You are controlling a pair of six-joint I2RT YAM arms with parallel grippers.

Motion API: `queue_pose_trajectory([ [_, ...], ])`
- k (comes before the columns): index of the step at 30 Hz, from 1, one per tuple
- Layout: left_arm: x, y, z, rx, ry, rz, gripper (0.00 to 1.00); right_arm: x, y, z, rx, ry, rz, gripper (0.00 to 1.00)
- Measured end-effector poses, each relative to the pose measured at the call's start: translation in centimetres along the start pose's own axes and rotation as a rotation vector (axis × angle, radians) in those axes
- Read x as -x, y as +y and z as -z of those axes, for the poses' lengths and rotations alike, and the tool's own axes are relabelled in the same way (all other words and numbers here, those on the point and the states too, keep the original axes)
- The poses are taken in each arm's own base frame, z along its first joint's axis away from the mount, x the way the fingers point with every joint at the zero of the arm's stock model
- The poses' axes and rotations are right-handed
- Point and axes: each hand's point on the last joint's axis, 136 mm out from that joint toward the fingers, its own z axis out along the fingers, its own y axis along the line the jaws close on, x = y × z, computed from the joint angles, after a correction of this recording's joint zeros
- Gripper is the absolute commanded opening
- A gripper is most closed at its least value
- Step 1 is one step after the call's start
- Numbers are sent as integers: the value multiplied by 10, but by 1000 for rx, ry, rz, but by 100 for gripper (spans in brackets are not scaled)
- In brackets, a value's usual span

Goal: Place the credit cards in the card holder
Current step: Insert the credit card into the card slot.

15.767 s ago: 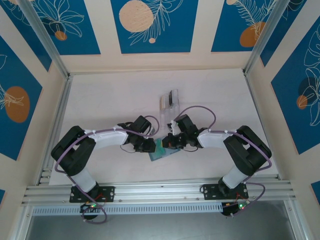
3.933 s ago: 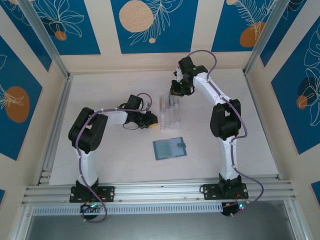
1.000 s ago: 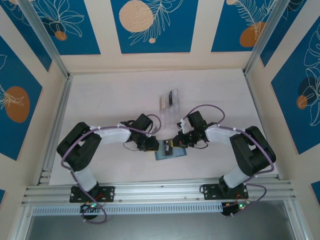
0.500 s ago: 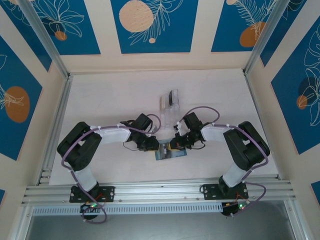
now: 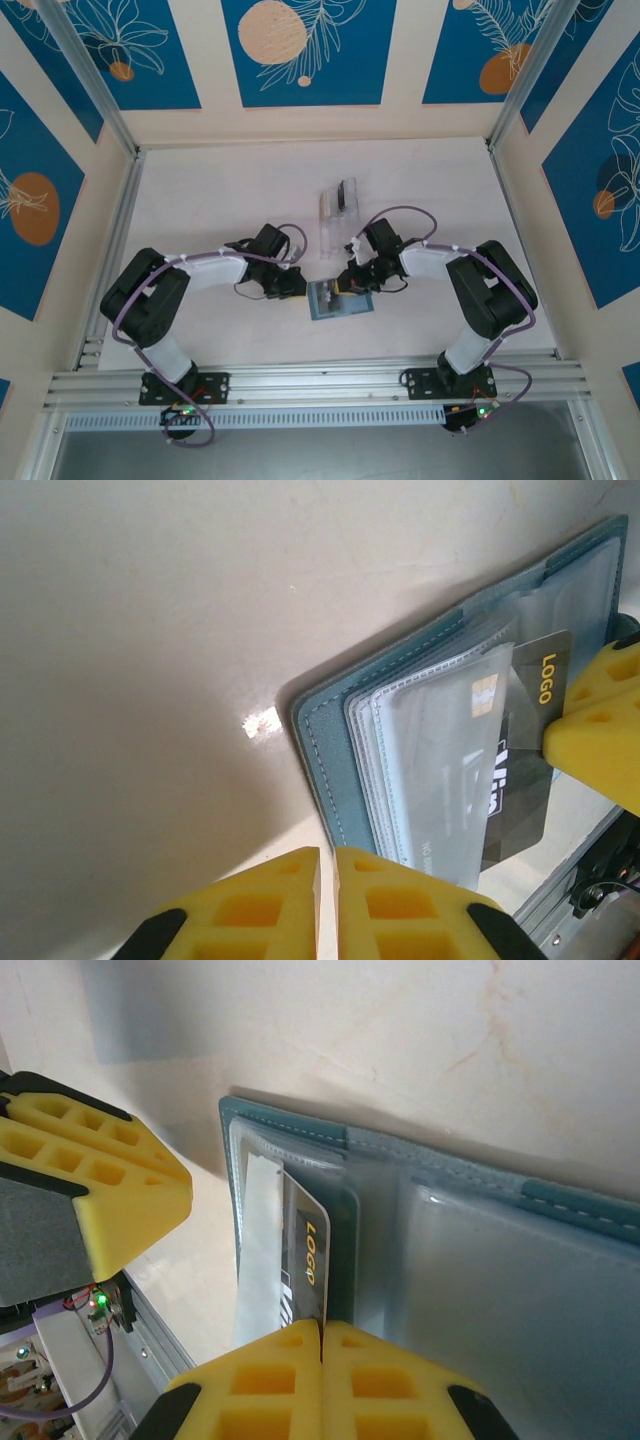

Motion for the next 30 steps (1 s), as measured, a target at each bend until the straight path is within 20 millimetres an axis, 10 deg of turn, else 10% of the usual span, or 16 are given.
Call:
queue_pose_trajectory([
  [22,-3,6,-15,-13,40,24,11,-1,8,-14,-29,36,20,0],
  [30,-3,6,-15,-13,40,23,11,-2,10,-12,-75,11,25,24],
])
